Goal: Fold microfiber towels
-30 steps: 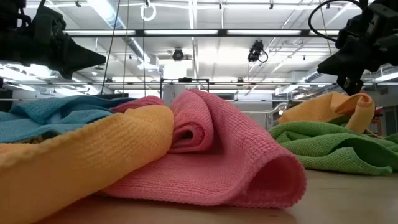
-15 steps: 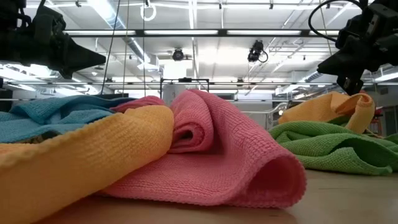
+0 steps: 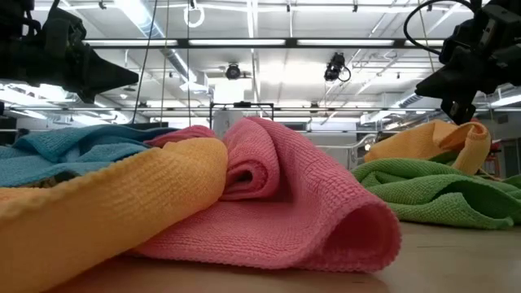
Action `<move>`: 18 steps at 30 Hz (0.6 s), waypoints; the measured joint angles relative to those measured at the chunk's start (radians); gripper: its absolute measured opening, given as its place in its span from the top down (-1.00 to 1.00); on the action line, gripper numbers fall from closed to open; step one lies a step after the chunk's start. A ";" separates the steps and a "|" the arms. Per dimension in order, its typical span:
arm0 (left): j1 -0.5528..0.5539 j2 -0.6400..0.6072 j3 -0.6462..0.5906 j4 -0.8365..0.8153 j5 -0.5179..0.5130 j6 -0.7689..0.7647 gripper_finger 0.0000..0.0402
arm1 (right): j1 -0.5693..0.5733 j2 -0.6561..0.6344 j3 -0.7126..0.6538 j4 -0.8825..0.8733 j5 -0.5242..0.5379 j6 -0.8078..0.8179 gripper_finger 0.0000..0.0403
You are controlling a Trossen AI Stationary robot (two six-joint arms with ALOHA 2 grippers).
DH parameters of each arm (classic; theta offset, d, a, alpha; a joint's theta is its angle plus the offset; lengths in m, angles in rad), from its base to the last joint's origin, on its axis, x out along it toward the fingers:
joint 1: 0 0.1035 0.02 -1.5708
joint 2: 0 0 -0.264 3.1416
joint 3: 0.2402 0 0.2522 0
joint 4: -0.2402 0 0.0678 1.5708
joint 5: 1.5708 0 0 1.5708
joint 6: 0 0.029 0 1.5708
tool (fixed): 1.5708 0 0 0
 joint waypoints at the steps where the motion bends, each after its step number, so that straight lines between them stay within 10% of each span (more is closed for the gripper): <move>1: 0.000 0.000 0.000 0.000 0.000 0.000 0.82 | 0.000 0.000 0.000 0.000 0.000 0.000 0.78; 18: 0.000 0.000 0.000 0.000 0.000 0.000 0.82 | 0.000 0.000 0.000 0.000 0.000 0.000 0.78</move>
